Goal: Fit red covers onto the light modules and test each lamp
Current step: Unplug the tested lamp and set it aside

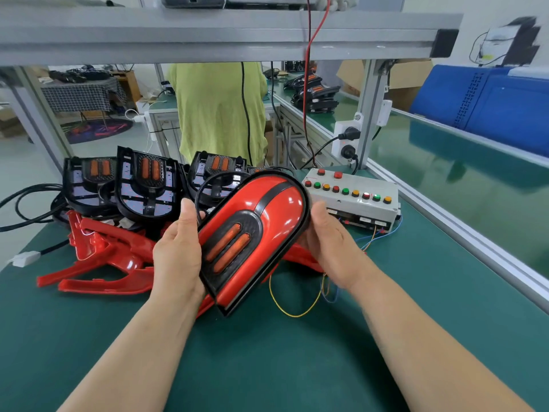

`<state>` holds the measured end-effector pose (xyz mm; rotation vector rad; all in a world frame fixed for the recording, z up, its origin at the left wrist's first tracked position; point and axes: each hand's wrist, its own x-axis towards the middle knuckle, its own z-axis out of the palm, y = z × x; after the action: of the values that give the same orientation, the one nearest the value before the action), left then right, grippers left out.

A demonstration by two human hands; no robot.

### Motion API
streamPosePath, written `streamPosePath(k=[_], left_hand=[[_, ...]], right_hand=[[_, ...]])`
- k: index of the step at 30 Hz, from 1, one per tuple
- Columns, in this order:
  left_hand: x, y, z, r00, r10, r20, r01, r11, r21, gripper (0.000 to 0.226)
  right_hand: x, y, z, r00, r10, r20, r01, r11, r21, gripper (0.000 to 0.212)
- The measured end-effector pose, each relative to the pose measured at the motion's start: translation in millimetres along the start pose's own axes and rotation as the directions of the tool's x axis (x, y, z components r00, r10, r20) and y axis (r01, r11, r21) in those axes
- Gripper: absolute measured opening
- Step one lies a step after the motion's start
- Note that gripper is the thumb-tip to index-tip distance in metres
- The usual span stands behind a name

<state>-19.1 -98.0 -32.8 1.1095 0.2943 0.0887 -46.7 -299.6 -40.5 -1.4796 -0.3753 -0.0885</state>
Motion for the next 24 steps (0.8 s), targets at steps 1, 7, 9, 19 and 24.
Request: streamPosePath(k=[1,7,9,19,24], left_hand=[[-3,0,2,1.0,-0.009,0.007,0.009,1.0,-0.019,0.049],[-11,0,5,0.999,-0.038,0.004,0.038,0.999,-0.029,0.061],[-13,-1,7,1.0,0.028,-0.001,-0.028,0.998,-0.05,0.058],[-4,10,5,0.987,0.019,0.157,-0.005,0.996,-0.095,0.066],[7,14,-4,0.976,-0.079,0.205,0.1,0.991,-0.092,0.05]], right_hand=[[0,-2,2,0.996,0.044,0.071,-0.053,0.991,0.121,0.087],[0,-3,12,0.97,0.07,0.235,-0.101,0.987,0.126,0.096],[-2,-2,21,0.968,0.031,0.251,-0.055,0.995,0.089,0.065],[3,-9,18,0.981,0.181,0.069,-0.185,0.77,0.611,0.053],[-1,-12,11,0.978,0.172,0.117,-0.206,0.724,0.658,0.054]])
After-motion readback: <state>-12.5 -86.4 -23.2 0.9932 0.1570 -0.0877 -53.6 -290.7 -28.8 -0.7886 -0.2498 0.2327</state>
